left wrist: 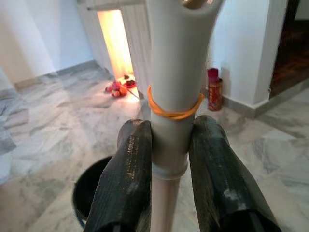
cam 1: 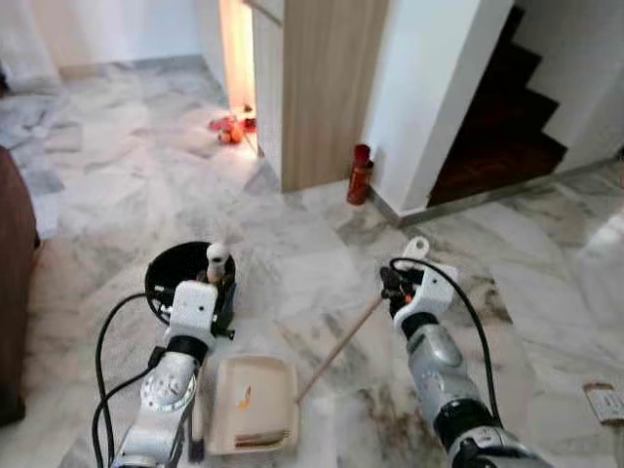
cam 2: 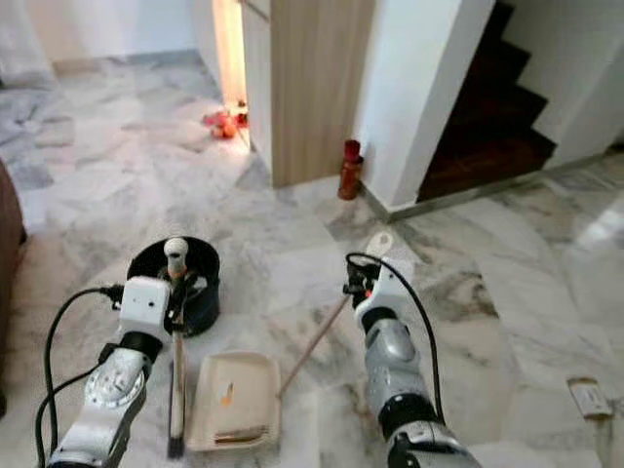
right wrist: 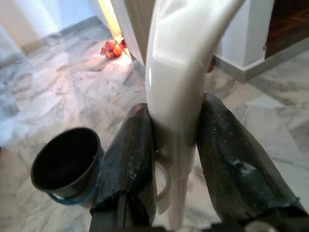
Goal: Sweep floor
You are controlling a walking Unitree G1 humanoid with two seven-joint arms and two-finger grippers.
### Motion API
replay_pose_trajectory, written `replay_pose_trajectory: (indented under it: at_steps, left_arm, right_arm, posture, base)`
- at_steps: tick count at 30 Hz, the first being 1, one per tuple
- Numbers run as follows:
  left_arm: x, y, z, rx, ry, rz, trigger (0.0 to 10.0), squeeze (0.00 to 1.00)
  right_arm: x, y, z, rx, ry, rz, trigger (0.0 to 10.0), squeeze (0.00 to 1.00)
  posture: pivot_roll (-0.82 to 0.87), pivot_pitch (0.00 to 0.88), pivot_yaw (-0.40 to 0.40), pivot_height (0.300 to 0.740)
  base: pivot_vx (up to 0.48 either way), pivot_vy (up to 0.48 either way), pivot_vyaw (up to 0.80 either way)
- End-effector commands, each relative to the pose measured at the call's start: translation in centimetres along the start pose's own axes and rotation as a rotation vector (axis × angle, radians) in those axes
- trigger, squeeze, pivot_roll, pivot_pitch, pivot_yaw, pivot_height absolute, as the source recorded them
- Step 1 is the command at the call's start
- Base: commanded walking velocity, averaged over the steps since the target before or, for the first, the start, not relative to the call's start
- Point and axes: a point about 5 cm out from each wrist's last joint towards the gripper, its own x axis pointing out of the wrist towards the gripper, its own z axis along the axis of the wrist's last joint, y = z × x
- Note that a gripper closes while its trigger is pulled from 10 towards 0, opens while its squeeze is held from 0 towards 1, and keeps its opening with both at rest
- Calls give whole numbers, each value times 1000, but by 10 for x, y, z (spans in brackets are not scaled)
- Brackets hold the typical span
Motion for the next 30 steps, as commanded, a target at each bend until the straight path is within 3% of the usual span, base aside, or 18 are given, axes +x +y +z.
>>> replay_pose_trajectory:
  at_steps: [1,9,16,30]
  left_arm:
    - [1,5,4,19,-20,15,10000,0]
    - [1,5,3,22,-17,13,10000,0]
    - [0,5,4,28,-19,12,10000,0]
    - [0,4,5,32,-28,6,10000,0]
  right_arm:
    - [6,12,14,5,-62,35,10000,0]
    - [6,12,15,-12,-67,41,10000,0]
    - [6,14,16,-10,-80,47,10000,0]
    - [6,13,14,1,-61,37,10000,0]
  posture:
    - [103,0,-76,740]
    - [104,0,-75,740]
    - [105,0,-75,740]
    - [108,0,-72,740]
  base:
    - [0,480,0]
    - [0,400,0]
    - [0,0,635]
    - [0,0,0]
